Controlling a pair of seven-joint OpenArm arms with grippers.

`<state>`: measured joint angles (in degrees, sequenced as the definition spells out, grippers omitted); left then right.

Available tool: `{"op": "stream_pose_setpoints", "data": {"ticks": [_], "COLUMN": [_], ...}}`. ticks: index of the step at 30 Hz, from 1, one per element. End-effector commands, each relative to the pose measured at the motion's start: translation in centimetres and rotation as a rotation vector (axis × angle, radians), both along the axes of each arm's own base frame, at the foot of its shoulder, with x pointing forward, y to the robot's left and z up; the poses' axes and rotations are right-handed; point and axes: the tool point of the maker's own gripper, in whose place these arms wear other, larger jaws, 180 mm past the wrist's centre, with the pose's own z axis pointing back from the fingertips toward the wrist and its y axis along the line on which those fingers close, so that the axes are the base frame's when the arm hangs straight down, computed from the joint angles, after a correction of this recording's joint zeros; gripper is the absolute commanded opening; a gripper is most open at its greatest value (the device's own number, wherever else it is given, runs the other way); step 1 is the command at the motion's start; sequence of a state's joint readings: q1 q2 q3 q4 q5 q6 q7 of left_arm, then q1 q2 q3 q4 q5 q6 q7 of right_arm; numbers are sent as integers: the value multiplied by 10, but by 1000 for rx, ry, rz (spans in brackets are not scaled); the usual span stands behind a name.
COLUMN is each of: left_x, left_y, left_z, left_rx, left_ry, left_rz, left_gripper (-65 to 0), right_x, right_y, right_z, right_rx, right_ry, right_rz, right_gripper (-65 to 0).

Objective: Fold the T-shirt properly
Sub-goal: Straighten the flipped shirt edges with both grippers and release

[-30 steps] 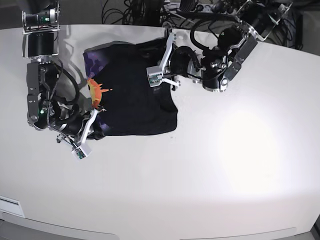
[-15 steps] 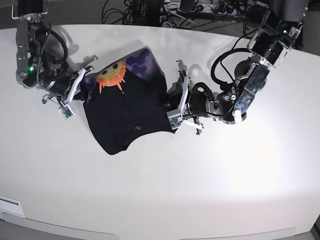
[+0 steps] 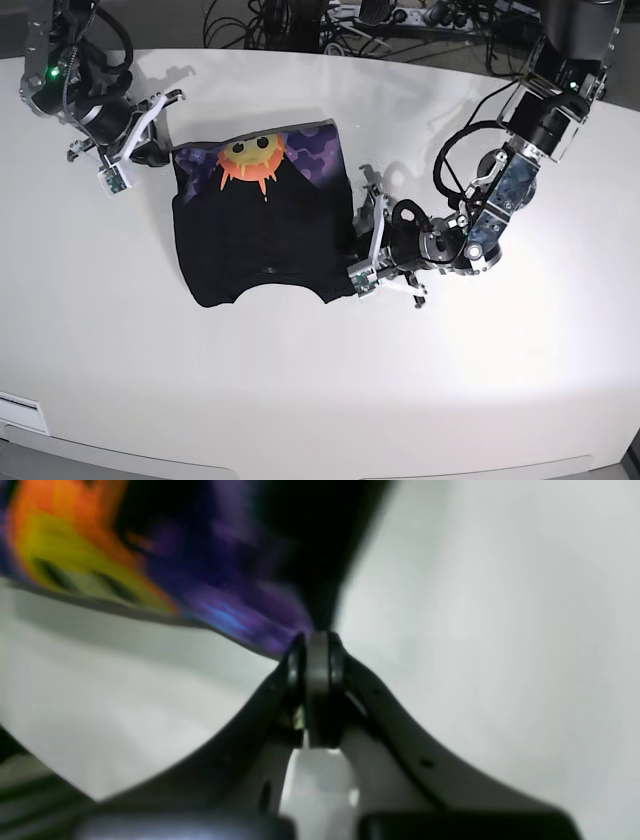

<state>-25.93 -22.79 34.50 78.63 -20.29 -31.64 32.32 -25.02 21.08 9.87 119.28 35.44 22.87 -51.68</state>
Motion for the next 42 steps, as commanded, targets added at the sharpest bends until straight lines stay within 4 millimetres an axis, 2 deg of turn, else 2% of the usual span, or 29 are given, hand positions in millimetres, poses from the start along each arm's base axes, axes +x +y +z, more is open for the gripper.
{"op": "stream_pose_setpoints", "data": {"ticks": [1,6,9,11,14,17,20,22,28,31,34,39,42], "left_x": [23,52,57,53,36,23,20,19,13,11,13,15,15], "left_y": [1,14,19,18,10,2,1,1,2,5,7,14,14], "left_z": [25,46,54,59,65,69,66,65,55,49,48,45,46], "left_rx": [-24,-2,35,30,1,-44,-49,-50,-40,-19,-1,34,26], "left_ry": [-80,-154,-139,-116,-67,-28,-18,-16,3,-1,-28,-43,-42], "left_rz": [35,141,151,138,91,54,54,53,55,58,59,65,65], "left_gripper": [-650,-650,-650,-650,-650,-650,-650,-650,-650,-650,-650,-650,-650], "right_x": [7,8,14,21,23,21,19,21,47,47,39,19,18], "right_y": [4,14,13,14,23,44,58,62,43,38,35,16,17], "right_z": [12,14,30,53,86,100,88,71,17,12,8,-19,-17], "right_rx": [22,62,28,6,29,144,180,188,187,175,152,36,44], "right_ry": [-52,-64,-136,-225,-326,-376,-375,-348,-235,-213,-180,-101,-121], "right_rz": [-1,-20,-13,-2,30,92,139,141,61,35,9,-68,-70], "right_gripper": [-650,-650,-650,-650,-650,-650,-650,-650,-650,-650,-650,-650,-650]}}
